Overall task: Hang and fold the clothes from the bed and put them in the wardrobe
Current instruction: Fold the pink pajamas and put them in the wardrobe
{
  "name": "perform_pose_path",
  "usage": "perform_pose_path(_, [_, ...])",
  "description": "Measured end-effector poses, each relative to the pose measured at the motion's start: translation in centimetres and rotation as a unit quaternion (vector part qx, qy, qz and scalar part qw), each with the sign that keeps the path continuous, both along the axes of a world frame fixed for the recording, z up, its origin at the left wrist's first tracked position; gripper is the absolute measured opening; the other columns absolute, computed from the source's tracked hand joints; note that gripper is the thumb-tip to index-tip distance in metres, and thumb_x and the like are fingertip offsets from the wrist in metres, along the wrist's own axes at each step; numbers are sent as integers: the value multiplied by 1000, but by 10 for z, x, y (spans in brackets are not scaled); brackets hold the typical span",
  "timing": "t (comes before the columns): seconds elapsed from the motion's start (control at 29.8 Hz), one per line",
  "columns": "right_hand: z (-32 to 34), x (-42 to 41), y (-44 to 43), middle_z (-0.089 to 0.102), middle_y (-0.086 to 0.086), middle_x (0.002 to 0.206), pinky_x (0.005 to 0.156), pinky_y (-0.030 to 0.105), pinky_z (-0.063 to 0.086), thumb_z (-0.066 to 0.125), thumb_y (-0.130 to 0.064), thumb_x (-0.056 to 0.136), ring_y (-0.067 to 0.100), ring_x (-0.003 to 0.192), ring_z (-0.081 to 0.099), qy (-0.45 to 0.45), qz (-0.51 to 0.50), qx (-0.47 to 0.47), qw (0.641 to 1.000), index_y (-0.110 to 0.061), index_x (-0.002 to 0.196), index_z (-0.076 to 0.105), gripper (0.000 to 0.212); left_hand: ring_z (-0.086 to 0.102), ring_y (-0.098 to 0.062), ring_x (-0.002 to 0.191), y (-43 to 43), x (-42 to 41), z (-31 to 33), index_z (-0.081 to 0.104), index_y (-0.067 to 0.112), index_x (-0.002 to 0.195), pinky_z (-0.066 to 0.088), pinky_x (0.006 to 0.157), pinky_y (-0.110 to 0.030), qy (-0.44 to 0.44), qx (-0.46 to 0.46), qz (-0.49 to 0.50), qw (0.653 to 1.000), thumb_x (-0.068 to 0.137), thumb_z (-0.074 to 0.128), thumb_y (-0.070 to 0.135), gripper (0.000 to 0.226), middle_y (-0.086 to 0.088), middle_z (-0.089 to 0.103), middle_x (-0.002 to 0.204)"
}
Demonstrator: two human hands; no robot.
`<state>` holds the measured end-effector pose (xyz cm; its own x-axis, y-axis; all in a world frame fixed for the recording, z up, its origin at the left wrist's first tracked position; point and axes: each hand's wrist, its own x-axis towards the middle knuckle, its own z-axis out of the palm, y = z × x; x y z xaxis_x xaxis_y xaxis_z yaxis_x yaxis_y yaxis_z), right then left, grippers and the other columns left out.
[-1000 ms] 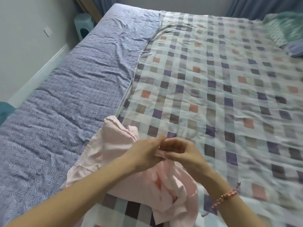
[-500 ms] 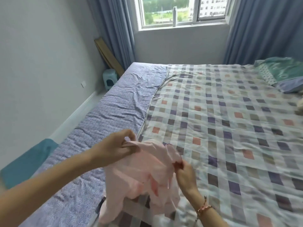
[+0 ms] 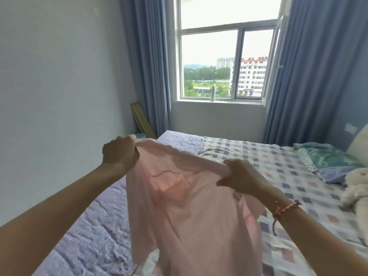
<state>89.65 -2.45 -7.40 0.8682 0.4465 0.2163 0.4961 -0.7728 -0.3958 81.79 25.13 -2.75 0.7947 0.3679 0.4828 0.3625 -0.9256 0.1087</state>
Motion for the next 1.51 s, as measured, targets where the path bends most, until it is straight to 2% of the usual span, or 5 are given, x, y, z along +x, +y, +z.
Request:
perform_pose_path(0.37, [20, 16, -49, 52, -4, 61, 48, 15, 35, 70, -14, 78, 17, 68, 52, 25, -93, 148, 984, -17, 60, 52, 26, 49, -26, 118, 1, -3, 18, 44, 10, 129, 39, 92, -28, 276, -147, -88, 946, 72, 54, 4, 58, -5, 50, 126])
perform_pose_path(0.47, [21, 2, -26, 57, -1, 77, 53, 8, 35, 71, -8, 75, 15, 76, 51, 36, -3, 112, 993, -11, 76, 64, 8, 46, -16, 124, -60, -8, -36, 36, 23, 140, 35, 103, -23, 310, -246, -253, 883, 65, 65, 70, 93, 12, 41, 126])
perform_pose_path(0.87, [6, -7, -41, 63, 3, 94, 70, 26, 49, 44, 2, 87, 21, 87, 65, -143, -142, -111, 973, -15, 94, 53, 20, 51, -12, 28, -136, 32, -80, 71, 5, 79, 37, 31, -14, -16, 127, -217, 968, 57, 68, 6, 22, 0, 50, 37])
perform_pose_path(1.01, [1, 5, -64, 67, 4, 84, 61, 26, 46, 47, -3, 84, 22, 76, 66, -165, -203, -75, 962, -12, 90, 59, 15, 68, -20, 64, -131, 37, -47, 63, 13, 82, 48, 55, -23, 45, 87, -111, 989, 74, 67, 11, 9, -5, 67, 71])
perform_pose_path(1.51, [26, 6, -94, 60, 13, 75, 37, 24, 48, 40, 2, 93, 18, 51, 58, 374, -154, 293, 866, 0, 91, 59, 19, 57, -21, 81, -80, 25, -68, 51, 19, 88, 40, 68, -29, 66, -75, -69, 993, 92, 39, 21, 13, 1, 56, 84])
